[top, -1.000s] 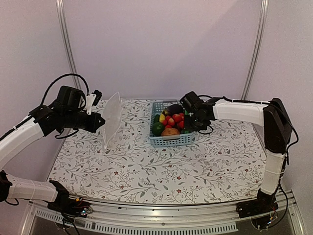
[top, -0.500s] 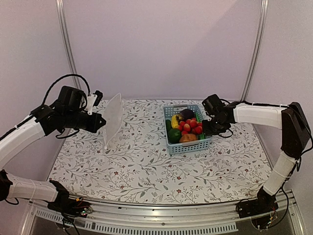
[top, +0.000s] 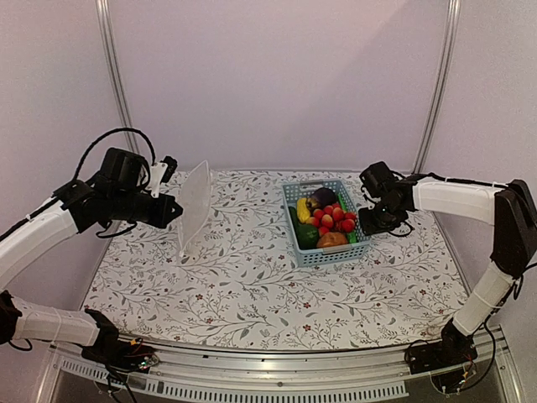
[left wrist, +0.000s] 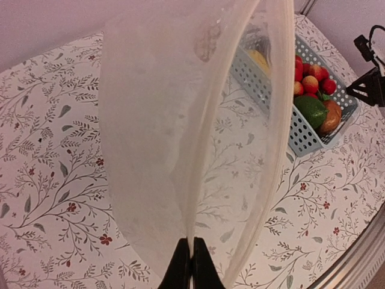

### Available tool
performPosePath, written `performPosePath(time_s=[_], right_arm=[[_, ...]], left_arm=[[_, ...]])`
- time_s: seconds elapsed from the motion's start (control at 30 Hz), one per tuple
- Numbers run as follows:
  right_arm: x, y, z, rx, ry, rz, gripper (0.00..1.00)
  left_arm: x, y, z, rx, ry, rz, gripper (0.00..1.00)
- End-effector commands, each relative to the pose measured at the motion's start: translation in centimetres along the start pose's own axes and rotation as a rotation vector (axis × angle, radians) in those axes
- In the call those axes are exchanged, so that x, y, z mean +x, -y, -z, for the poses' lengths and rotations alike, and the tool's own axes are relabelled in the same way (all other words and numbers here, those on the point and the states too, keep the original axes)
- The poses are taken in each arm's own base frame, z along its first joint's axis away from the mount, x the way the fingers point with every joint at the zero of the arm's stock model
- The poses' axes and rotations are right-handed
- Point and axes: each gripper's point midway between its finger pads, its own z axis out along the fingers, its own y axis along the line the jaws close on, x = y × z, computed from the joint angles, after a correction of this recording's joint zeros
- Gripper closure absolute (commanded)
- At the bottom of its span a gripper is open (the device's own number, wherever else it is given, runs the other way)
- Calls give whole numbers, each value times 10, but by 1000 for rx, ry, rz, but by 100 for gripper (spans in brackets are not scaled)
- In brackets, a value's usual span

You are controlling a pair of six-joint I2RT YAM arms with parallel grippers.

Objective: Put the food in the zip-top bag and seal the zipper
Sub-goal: Adjust the bin at the center of the board.

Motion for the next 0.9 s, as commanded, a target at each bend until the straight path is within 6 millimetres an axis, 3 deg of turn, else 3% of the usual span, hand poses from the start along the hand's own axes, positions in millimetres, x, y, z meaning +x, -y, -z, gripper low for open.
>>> performPosePath(time_s=[0.0, 0.2, 0.33, 0.43, 0.63, 0.87], right_arm=[[-5, 7, 30, -12, 30, -15, 59], [-16, -17, 81, -77, 97, 28, 49], [-13, -47, 98, -160, 107, 51, 46], [-10, -68, 99, -214, 102, 47, 44], [-9, -111, 86, -322, 77, 51, 42], [-11, -143, 66, -349, 40, 71, 42]], left_arm=[[4, -4, -5, -4, -13, 14, 100], [-11, 3, -1, 14, 10, 7, 100], [-27, 14, 4, 57, 37, 12, 100], [-25, 11, -2, 39, 33, 6, 100], [2, 0, -15, -10, -44, 1, 100], [2, -4, -12, -28, -33, 4, 100]])
